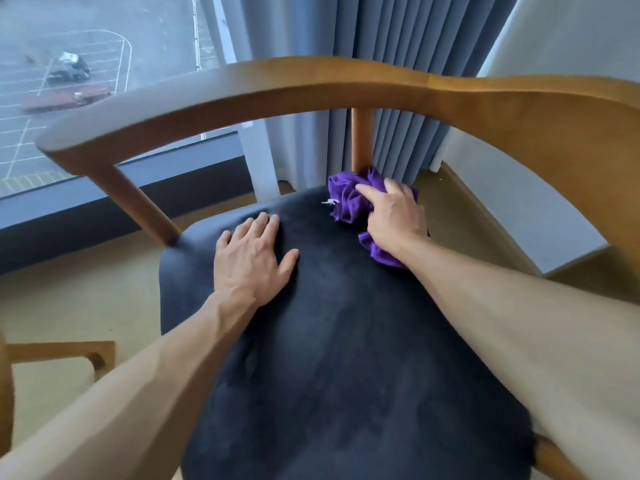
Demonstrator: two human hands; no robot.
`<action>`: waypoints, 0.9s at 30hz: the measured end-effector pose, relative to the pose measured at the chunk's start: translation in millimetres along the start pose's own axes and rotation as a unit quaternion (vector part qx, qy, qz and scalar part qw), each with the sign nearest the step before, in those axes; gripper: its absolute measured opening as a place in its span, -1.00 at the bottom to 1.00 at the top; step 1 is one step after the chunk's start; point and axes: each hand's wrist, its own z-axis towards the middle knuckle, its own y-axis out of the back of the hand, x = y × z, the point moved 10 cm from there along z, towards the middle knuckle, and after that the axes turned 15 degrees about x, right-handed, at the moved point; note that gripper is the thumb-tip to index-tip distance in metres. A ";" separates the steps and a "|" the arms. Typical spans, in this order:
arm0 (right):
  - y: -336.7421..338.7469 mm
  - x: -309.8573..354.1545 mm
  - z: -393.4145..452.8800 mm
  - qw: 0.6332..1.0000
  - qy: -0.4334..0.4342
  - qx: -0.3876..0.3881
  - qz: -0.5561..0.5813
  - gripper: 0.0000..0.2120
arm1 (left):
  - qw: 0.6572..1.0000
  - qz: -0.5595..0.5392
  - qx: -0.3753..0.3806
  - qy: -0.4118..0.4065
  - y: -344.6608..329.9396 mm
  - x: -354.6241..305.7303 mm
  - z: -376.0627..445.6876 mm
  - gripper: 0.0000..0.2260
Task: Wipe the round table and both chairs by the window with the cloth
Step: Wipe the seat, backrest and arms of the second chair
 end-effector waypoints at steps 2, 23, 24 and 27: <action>-3.4 16.4 -0.8 1.000 0.016 -0.009 -0.006 -0.48 | 1.000 0.001 0.025 -0.004 -3.9 0.9 1.7 -0.30; -26.9 -96.7 -146.2 0.978 -0.203 0.026 0.036 -0.40 | 0.983 -0.008 0.171 0.062 -20.5 -10.2 -8.5 -0.31; -26.8 -85.1 -158.2 0.974 -0.224 0.012 0.020 -0.37 | 0.982 -0.015 0.177 0.069 -21.8 -13.1 -13.7 -0.34; -33.6 -33.8 -178.2 0.974 -0.225 -0.005 -0.004 -0.38 | 0.977 -0.017 0.205 0.059 -32.7 -24.7 -39.1 -0.31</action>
